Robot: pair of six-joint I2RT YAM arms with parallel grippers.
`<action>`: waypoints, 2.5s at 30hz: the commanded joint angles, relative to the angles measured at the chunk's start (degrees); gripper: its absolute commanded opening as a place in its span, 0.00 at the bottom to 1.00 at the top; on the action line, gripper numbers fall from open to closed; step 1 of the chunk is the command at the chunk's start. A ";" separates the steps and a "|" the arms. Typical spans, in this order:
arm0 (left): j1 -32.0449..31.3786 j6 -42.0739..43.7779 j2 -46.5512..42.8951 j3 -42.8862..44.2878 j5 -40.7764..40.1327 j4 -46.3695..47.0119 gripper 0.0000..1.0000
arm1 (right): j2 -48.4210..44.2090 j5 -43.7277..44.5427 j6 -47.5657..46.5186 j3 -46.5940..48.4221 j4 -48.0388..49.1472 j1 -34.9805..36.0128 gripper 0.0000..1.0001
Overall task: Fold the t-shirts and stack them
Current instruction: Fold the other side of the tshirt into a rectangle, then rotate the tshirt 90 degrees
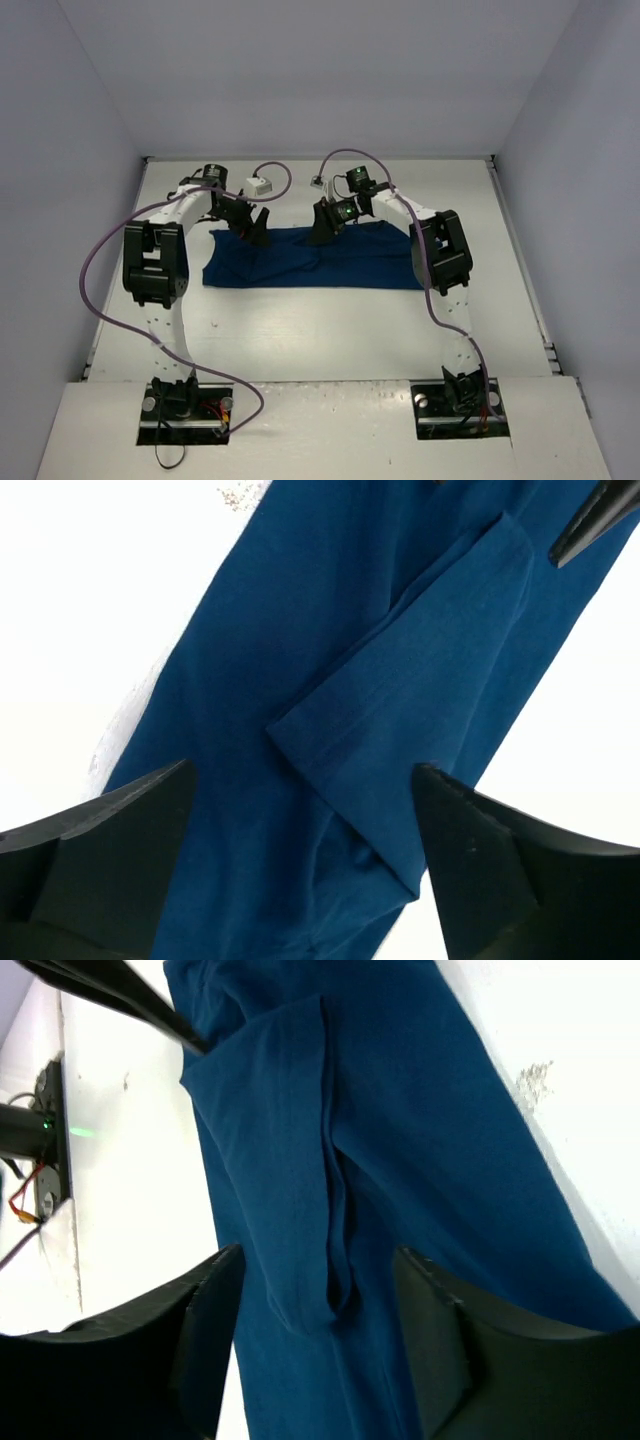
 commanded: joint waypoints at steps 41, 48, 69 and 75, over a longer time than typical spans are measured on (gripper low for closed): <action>-7.41 -71.81 -21.84 -23.11 -35.47 19.79 0.16 | -26.78 43.72 -61.75 -25.18 -13.15 -5.69 0.00; -9.51 -73.85 -24.78 -25.20 -32.25 20.42 0.00 | -33.57 42.02 -61.63 -25.30 -13.13 -3.37 0.00; -2.63 -75.49 -11.16 -22.09 -39.69 13.74 0.00 | -20.41 52.92 -78.67 -29.76 -13.10 -4.08 0.00; -0.68 -73.04 -5.11 -16.37 -41.90 10.75 0.00 | -22.12 51.41 -75.58 -32.39 -15.31 -1.08 0.00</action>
